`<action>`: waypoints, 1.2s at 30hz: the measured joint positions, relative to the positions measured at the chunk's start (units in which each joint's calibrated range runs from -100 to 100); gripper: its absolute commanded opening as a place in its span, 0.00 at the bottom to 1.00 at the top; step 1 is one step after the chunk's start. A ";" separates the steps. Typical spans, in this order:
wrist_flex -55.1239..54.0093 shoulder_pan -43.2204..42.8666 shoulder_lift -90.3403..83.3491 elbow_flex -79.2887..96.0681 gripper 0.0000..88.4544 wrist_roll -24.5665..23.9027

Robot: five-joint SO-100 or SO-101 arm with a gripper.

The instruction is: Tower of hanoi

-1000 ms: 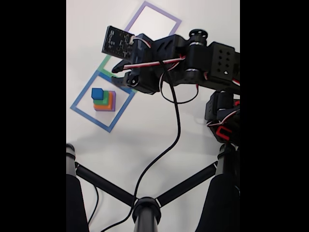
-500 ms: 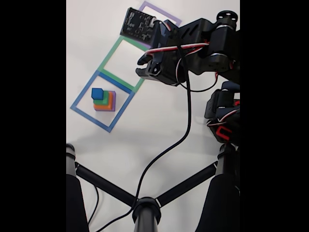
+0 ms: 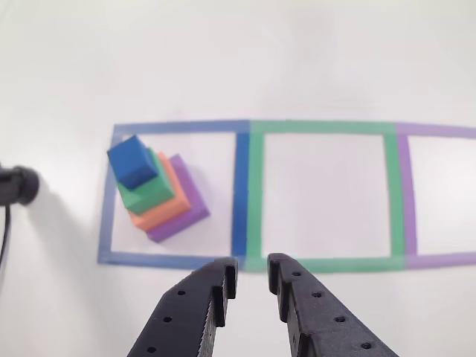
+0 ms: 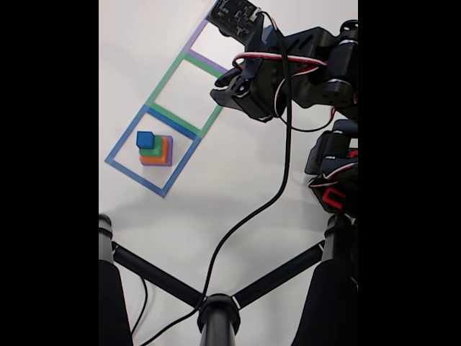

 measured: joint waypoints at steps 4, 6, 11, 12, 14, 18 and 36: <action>-7.62 0.16 -7.68 10.62 0.00 -8.67; -8.67 0.98 -10.72 14.19 0.00 -14.78; -8.83 3.36 -18.24 21.32 0.00 -36.85; -8.83 3.93 -20.09 23.32 0.00 -41.18; -8.83 4.99 -23.39 26.11 0.00 -48.47; -8.91 5.73 -29.13 31.42 0.00 -69.36; -11.08 14.33 -40.95 49.61 0.00 -117.04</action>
